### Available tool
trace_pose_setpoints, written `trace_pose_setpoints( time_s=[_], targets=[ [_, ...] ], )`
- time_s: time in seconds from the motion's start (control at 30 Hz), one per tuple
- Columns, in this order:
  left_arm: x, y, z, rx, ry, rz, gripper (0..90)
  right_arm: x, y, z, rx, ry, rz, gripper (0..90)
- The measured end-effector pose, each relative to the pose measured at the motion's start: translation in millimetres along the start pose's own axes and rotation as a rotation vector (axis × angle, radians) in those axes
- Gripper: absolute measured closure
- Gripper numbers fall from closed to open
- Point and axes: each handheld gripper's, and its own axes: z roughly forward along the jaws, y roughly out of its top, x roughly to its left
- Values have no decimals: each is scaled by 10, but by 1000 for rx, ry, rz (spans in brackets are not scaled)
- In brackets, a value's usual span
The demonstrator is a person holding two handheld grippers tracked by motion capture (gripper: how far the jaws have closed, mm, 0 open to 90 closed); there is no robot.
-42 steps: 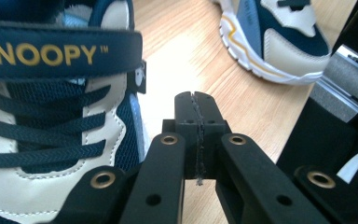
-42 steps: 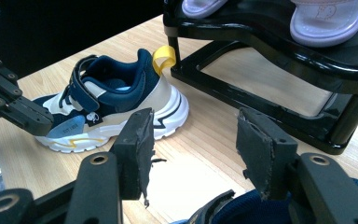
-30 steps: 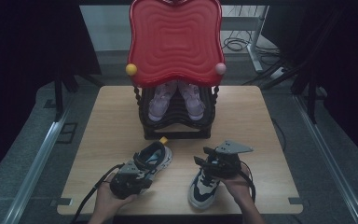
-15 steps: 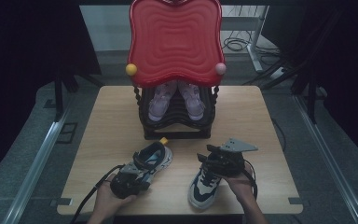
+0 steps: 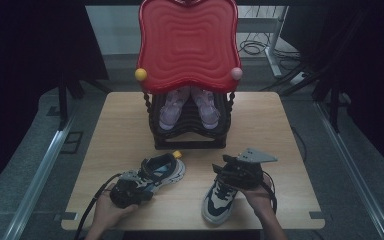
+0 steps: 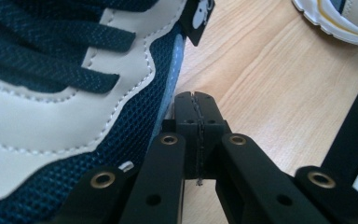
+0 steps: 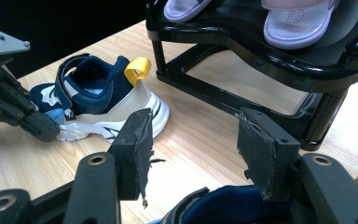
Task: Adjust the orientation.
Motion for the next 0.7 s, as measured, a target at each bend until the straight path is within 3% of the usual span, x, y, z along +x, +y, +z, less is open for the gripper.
trace_pose_setpoints(
  time_s=[0.3, 0.7],
  targets=[
    [78, -12, -47, -12, 12, -23, 899, 1, 2, 11, 0, 2, -4, 461],
    [240, -30, -144, -24, 58, -63, 897, -8, 7, 25, 0, 5, 0, 462]
  ],
)
